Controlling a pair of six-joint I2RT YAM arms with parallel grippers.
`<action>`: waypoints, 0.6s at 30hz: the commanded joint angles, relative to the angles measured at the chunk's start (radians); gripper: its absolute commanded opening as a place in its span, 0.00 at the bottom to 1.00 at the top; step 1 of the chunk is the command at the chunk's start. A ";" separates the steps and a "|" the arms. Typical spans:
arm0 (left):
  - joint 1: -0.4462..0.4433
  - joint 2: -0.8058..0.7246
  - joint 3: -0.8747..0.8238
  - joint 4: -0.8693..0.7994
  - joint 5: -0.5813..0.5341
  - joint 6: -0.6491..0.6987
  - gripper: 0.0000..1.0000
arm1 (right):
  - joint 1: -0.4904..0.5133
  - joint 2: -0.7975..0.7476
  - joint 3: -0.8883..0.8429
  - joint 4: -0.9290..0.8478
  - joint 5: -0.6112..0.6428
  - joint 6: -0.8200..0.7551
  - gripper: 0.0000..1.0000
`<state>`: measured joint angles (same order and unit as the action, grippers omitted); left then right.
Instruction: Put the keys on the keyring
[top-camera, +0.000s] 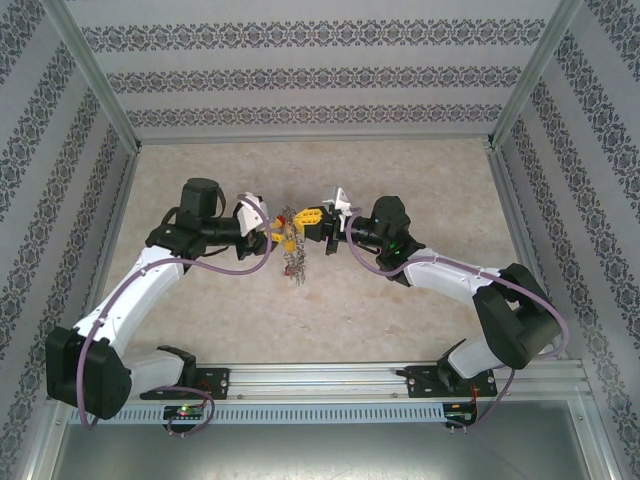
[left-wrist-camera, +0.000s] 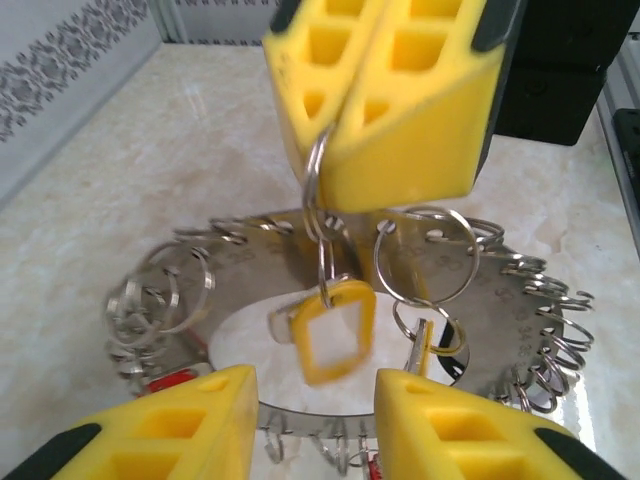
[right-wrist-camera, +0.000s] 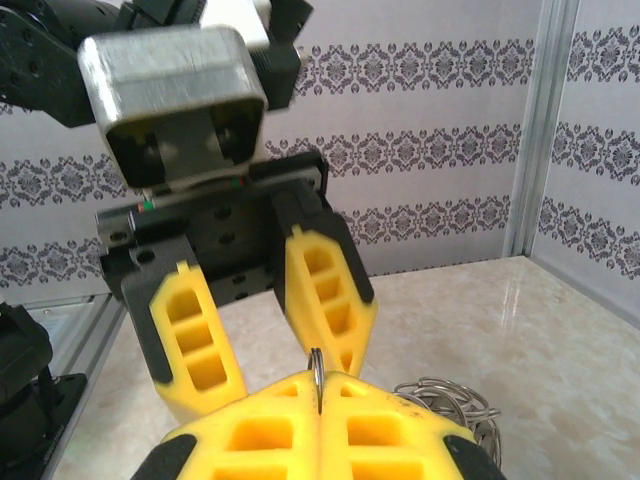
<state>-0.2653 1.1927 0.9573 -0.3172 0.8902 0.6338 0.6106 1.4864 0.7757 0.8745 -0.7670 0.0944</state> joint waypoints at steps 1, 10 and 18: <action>0.013 -0.029 0.003 0.065 0.060 -0.031 0.38 | -0.006 -0.017 0.008 0.037 -0.024 -0.036 0.00; 0.004 0.039 0.054 0.069 0.150 -0.057 0.40 | 0.015 -0.008 0.026 -0.017 -0.016 -0.116 0.00; -0.034 0.072 0.045 0.081 0.141 -0.052 0.36 | 0.027 -0.006 0.035 -0.025 0.002 -0.147 0.00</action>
<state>-0.2810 1.2530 0.9859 -0.2760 0.9951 0.5930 0.6266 1.4864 0.7757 0.7982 -0.7662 -0.0170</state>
